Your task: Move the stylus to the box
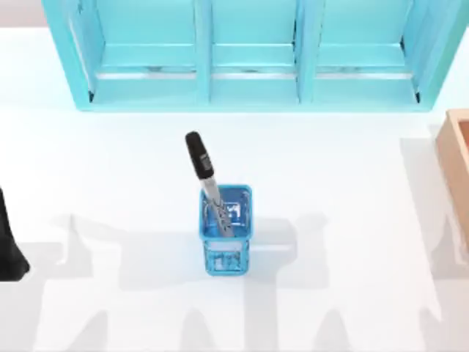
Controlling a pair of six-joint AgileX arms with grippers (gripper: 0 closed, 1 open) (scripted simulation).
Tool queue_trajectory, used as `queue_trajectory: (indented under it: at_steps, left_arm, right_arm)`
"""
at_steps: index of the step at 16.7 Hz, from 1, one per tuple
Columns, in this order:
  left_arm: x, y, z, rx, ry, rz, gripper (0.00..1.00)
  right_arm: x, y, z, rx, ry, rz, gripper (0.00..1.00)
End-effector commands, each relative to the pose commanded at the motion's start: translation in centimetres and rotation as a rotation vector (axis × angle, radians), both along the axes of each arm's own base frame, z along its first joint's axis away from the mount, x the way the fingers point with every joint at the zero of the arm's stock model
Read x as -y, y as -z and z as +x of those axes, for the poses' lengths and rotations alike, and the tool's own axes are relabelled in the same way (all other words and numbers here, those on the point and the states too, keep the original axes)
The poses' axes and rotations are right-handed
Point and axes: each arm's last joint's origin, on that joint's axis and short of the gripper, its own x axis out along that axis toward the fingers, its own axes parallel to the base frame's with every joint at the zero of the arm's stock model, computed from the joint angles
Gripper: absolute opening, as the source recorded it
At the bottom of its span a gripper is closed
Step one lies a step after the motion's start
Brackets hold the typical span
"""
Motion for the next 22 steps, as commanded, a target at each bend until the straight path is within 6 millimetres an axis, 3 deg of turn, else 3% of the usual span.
queue_trajectory:
  at_steps: [6,11,16,19,22]
  left_arm:
    - [0.0,0.0,0.0,0.000,0.000,0.000,1.00]
    - [0.0,0.0,0.0,0.000,0.000,0.000,1.00]
    - [0.0,0.0,0.0,0.000,0.000,0.000,1.00]
    - [0.0,0.0,0.0,0.000,0.000,0.000,1.00]
    - [0.0,0.0,0.0,0.000,0.000,0.000,1.00]
  right_arm:
    - [-0.8,-1.2,0.4,-0.037,-0.088,0.008,1.00]
    - [-3.8,-3.9,2.9,-0.185,-0.311,0.018,1.00]
    - [-9.9,-5.3,7.6,-0.365,-0.560,0.009,1.00]
    - [-14.5,-4.5,9.9,-0.464,-0.686,-0.012,1.00]
    - [-18.4,-2.8,10.9,-0.548,-0.779,-0.039,1.00]
